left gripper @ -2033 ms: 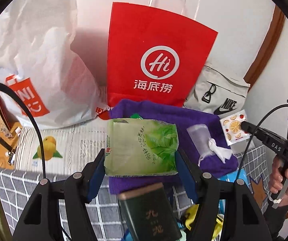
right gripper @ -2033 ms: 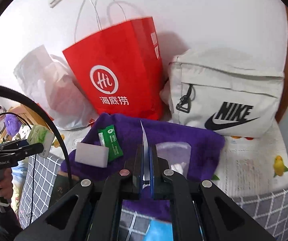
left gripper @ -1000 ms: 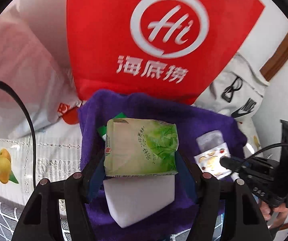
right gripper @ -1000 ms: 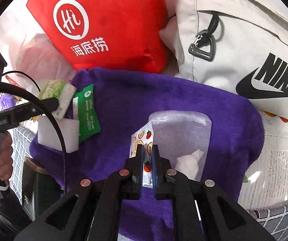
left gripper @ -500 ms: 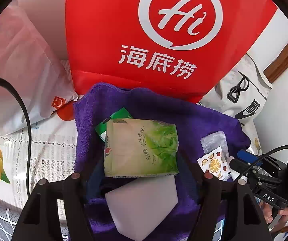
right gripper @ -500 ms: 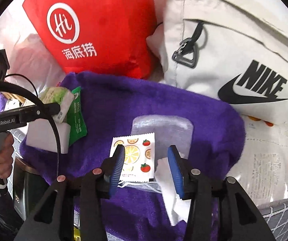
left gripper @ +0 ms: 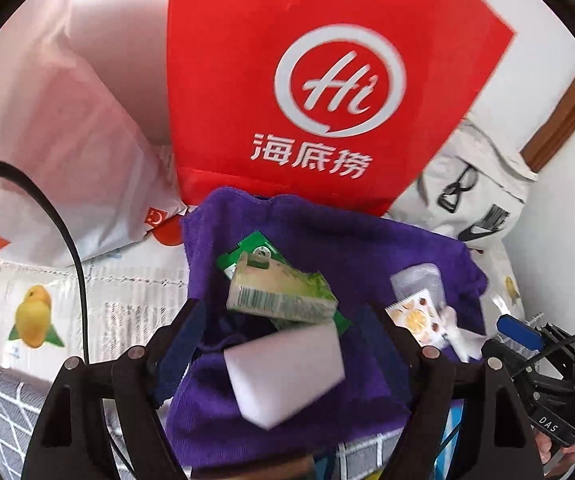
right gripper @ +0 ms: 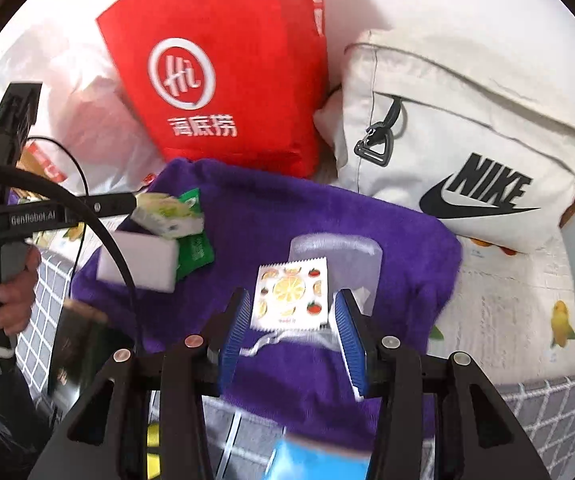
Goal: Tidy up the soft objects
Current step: 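Open the left tool to drop the green tissue pack onto the towel, then grasp the yellow mesh pouch in the pile with the right tool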
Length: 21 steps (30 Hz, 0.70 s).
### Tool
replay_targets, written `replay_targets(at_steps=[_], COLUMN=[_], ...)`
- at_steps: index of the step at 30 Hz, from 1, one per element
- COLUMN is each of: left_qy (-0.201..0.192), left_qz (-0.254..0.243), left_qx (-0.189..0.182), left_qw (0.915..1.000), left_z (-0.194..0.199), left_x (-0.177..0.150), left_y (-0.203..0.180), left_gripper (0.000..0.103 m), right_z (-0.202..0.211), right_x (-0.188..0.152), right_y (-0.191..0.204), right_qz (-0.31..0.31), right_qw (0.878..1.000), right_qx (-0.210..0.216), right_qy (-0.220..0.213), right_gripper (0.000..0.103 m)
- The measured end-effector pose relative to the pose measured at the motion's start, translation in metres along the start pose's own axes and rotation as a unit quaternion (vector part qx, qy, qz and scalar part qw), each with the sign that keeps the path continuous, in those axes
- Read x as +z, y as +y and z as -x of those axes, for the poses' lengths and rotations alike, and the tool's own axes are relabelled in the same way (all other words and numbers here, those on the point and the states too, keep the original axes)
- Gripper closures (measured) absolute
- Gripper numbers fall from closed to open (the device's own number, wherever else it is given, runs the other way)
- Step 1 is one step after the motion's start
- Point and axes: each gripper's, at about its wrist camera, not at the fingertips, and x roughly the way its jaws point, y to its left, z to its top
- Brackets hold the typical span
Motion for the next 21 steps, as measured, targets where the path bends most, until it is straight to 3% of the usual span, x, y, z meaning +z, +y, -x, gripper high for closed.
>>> replay_targets(at_steps=[6, 11, 17, 21], left_qy=[-0.032, -0.024, -0.027, -0.014], left_qz=[-0.016, -0.039, -0.016, -0.017], left_qx=[-0.019, 0.036, 0.033, 0.037], left_qw=[0.9992, 0.9983, 0.999, 0.9991], left_z=[0.042, 0.078, 0.113, 0.123], left_x=[-0.016, -0.039, -0.082, -0.116], left_y=[-0.003, -0.003, 0.013, 0.017], left_gripper=[0.024, 0.024, 0.024, 0.024], right_z=[0.04, 0.049, 0.031, 0.013], right_x=[-0.03, -0.064, -0.112, -0.127], right_y=[0.011, 0.03, 0.063, 0.09], right_qz=[0.006, 0.007, 0.013, 0.043], right_qw=[1.0, 1.0, 0.996, 0.993], right_qx=[0.0, 0.021, 0.073, 0.06], right_qy=[-0.009, -0.001, 0.057, 0.091], right_gripper=[0.053, 0.049, 0.049, 0.048])
